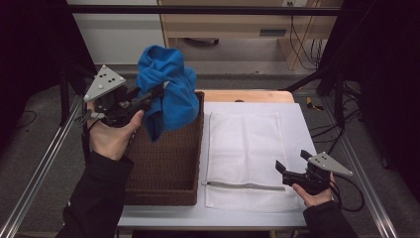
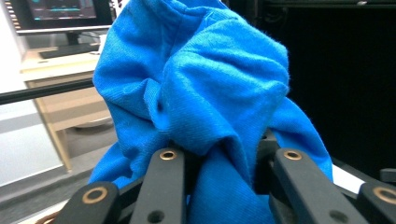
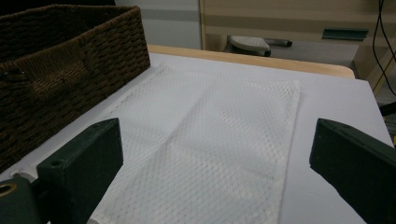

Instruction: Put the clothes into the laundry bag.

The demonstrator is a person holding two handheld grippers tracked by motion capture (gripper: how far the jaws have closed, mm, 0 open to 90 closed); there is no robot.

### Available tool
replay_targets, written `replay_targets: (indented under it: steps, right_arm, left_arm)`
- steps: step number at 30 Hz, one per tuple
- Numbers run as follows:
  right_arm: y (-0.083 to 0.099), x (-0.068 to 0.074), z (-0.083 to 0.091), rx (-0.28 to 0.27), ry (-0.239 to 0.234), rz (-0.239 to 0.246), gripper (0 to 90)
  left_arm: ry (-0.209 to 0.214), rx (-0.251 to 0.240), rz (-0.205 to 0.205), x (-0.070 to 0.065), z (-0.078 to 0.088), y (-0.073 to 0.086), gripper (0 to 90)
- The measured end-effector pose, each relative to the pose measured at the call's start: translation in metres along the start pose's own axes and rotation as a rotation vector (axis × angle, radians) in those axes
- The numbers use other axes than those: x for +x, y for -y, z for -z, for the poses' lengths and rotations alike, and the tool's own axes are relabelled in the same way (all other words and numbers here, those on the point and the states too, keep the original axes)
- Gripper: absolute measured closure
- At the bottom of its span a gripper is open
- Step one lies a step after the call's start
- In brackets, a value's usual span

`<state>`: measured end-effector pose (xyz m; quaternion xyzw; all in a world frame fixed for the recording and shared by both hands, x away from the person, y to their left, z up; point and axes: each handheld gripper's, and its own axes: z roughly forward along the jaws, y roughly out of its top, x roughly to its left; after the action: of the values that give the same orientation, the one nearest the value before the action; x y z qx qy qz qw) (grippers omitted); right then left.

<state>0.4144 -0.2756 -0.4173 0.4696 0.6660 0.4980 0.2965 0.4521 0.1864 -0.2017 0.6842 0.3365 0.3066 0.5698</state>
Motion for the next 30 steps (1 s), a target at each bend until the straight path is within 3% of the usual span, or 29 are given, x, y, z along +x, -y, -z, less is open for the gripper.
replay_targets:
  steps: [7,8,12,14,24,28,30]
  right_arm:
    - [-0.002,-0.002,0.004,-0.011,0.003,0.015,3.0]
    - [-0.003,-0.002,0.005,-0.017,0.004,0.012,3.0]
    - [-0.004,-0.002,0.007,-0.024,0.009,0.013,3.0]
    - [-0.005,-0.003,0.009,-0.027,0.016,0.011,3.1]
    - [-0.005,-0.001,0.009,-0.029,0.006,0.016,3.2]
    - [-0.005,0.004,0.010,-0.026,-0.008,0.019,3.1]
    - [-0.005,0.005,0.011,-0.027,-0.008,0.027,3.1]
  left_arm:
    - [0.076,-0.006,-0.009,-0.025,-0.013,-0.006,73.1]
    - [0.087,-0.015,-0.026,-0.032,-0.017,-0.007,73.0]
    - [0.114,-0.023,-0.023,-0.042,-0.024,-0.009,72.9]
    - [0.153,-0.027,-0.006,-0.052,-0.030,-0.012,72.9]
    - [0.213,-0.026,-0.036,-0.085,-0.052,-0.018,72.7]
    - [0.243,-0.011,-0.044,-0.102,-0.073,-0.011,72.6]
    - [0.248,-0.004,-0.042,-0.104,-0.077,-0.009,72.5]
